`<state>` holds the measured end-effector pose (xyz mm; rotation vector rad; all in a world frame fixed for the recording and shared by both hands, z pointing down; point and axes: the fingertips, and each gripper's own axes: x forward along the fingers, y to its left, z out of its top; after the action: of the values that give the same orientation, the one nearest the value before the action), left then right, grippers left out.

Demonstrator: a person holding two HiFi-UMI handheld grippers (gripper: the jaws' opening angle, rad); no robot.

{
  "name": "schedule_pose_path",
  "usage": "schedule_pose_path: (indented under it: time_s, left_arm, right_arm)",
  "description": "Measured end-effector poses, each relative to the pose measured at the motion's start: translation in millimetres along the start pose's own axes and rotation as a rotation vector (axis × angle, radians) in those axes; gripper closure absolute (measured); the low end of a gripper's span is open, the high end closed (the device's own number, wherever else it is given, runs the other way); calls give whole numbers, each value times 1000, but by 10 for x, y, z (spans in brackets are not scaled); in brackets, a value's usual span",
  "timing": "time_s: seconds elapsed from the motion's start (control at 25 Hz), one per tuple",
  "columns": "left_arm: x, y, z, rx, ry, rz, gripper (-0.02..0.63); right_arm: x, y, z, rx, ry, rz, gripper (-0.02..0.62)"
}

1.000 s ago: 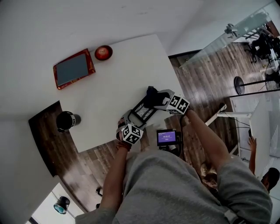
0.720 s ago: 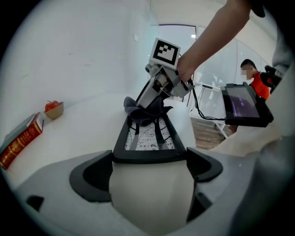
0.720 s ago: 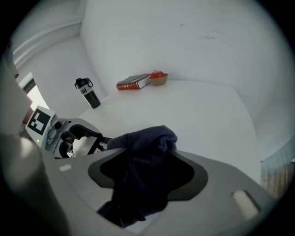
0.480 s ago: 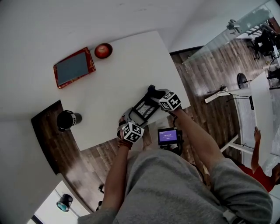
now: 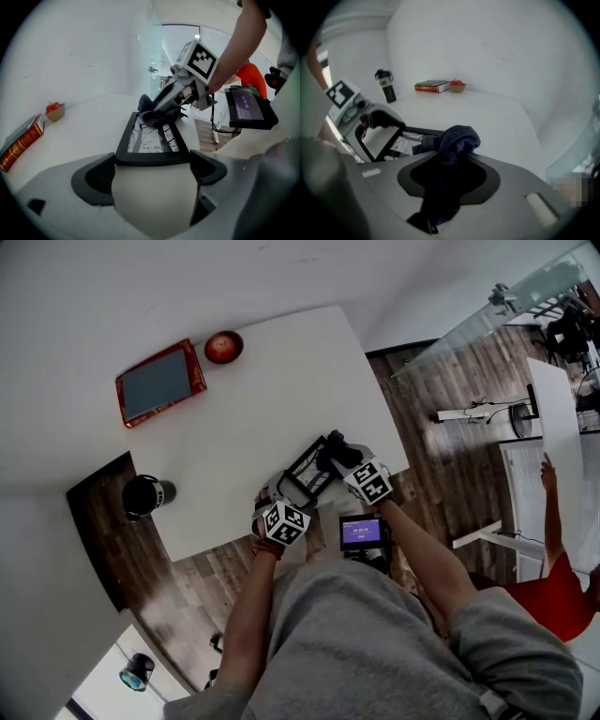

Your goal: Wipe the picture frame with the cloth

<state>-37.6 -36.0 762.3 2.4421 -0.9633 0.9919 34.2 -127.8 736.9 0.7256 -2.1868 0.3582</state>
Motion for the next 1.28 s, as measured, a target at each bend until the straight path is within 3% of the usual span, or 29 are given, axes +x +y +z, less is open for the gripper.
schedule_pose_path:
  time_s: [0.08,0.16,0.4,0.72,1.28]
  left_arm:
    - [3,4,2,-1,0,0,106]
    - [3,5,-1,-1,0,1,106]
    - [9,12,-1,-1,-2,0,106]
    - [21,7,-14,-2,-2,-1,106]
    - [7,-4,-5,-3,-1,-1,106]
  right_arm:
    - [-8,85,22,-164,1,-53,485]
    - [3,178,31,-205,2,-38,491]
    - [51,292,39,-53,1,42,502]
    - [117,516,30,40,-2,130,506]
    - [104,984,50,20,23,279,506]
